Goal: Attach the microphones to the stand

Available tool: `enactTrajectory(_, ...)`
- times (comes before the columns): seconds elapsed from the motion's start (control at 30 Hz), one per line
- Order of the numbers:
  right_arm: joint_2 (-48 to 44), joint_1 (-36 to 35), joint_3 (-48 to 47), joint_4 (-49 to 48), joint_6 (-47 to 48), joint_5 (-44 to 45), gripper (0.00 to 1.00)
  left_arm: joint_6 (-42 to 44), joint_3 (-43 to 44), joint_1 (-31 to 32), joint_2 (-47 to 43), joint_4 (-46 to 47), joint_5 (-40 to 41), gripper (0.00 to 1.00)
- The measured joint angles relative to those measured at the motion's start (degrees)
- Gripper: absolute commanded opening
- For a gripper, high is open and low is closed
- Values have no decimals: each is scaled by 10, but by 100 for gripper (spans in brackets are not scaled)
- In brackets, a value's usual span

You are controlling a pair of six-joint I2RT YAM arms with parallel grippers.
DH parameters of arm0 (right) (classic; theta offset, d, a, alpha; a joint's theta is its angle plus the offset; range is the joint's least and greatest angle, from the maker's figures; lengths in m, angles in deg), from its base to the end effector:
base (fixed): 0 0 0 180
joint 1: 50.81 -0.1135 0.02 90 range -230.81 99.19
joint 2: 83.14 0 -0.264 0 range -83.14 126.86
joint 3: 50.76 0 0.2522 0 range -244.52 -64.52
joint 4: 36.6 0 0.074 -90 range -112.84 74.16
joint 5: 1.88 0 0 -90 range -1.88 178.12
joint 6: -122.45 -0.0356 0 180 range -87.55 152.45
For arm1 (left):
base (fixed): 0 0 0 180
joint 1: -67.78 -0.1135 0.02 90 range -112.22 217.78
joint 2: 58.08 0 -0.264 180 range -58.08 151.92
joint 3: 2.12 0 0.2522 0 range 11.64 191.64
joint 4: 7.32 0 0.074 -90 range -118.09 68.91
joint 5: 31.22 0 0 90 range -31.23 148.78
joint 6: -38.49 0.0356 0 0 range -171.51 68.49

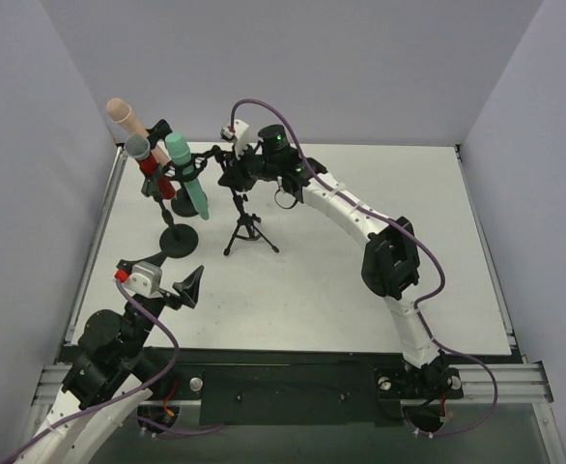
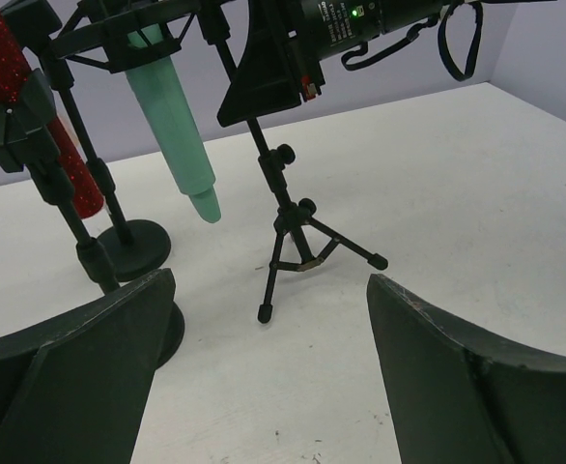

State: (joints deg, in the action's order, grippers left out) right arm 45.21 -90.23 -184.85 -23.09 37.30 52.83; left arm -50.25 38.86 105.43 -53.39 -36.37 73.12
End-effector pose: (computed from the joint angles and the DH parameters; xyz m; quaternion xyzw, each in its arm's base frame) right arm 0.4017 0.3568 0.3318 -0.4551 0.5899 0.4042 0.5305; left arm 0.0591 -0.0344 0.2980 0.1301 0.6496 -0.1541 0.7330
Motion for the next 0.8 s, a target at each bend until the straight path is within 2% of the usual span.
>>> enactTrajectory(0.23, -1, 7, 12, -20, -10, -12, 3, 4, -3, 0, 0, -4, 0, 92)
enactTrajectory(0.47, -46, 16, 101, -76, -6, -48, 11, 5, -4, -1, 2, -4, 0, 92)
enactTrajectory(0.53, -62, 16, 127, -83, -2, -56, 14, 5, -4, -2, 2, -4, 0, 92)
enactTrajectory(0.67, -87, 14, 169, -82, -5, -68, 28, 5, -4, -3, 2, -4, -3, 92)
enactTrajectory(0.8, -91, 18, 209, -63, -8, -64, 34, 5, -4, -3, 2, -4, -9, 92)
